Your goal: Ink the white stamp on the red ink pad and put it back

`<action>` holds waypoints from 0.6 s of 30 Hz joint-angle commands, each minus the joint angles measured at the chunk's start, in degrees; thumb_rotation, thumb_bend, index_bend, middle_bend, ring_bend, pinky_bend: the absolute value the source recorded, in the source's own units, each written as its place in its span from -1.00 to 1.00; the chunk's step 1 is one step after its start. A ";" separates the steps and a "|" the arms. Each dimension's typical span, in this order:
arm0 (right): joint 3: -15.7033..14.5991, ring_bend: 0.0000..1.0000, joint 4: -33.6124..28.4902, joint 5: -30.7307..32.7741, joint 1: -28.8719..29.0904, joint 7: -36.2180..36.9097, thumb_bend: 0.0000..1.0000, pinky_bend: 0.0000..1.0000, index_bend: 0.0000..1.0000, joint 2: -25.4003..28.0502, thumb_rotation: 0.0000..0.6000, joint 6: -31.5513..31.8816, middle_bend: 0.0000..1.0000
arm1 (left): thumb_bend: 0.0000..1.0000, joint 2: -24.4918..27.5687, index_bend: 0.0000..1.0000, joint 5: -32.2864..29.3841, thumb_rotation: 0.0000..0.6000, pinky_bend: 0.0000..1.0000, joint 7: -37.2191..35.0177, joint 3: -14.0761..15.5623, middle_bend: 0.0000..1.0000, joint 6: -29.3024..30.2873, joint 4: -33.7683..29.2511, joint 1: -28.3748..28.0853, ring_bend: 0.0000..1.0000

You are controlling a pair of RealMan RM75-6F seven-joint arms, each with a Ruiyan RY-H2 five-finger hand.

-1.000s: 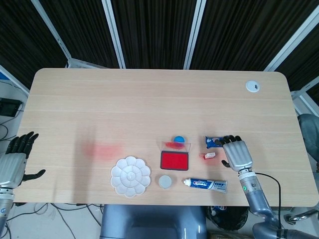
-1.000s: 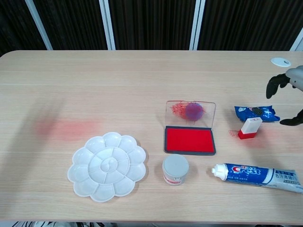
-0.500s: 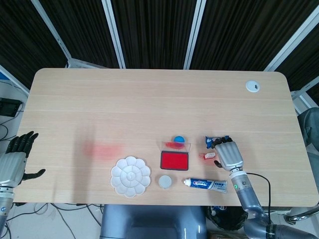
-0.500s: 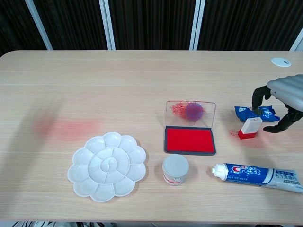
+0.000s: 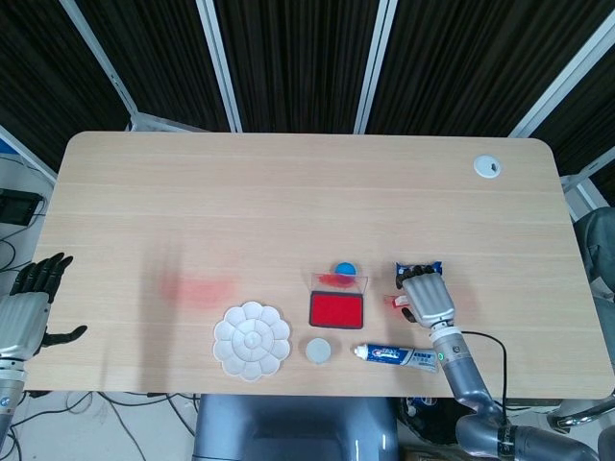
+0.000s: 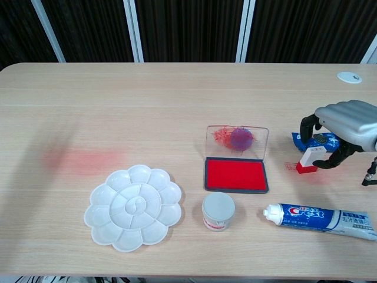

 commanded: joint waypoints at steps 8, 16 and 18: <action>-0.12 -0.39 1.68 1.55 0.72 -0.88 -0.27 -0.35 0.00 -1.37 1.00 -0.60 -0.21 | -0.94 0.33 -1.00 -0.16 1.00 -1.00 -0.58 0.01 -1.00 -0.43 -0.20 -0.11 -1.00; -0.04 -0.38 2.49 2.77 1.26 -1.20 -0.23 -0.35 0.05 -2.24 1.00 -0.85 -0.20 | -0.94 0.51 -1.00 -0.44 1.00 -1.00 -0.81 -0.02 -1.00 -0.69 -0.37 -0.16 -1.00; -0.07 -0.37 2.59 2.93 1.35 -1.21 -0.22 -0.35 0.05 -2.33 1.00 -0.87 -0.20 | -0.94 0.54 -1.00 -0.51 1.00 -1.00 -0.82 -0.03 -1.00 -0.74 -0.41 -0.18 -1.00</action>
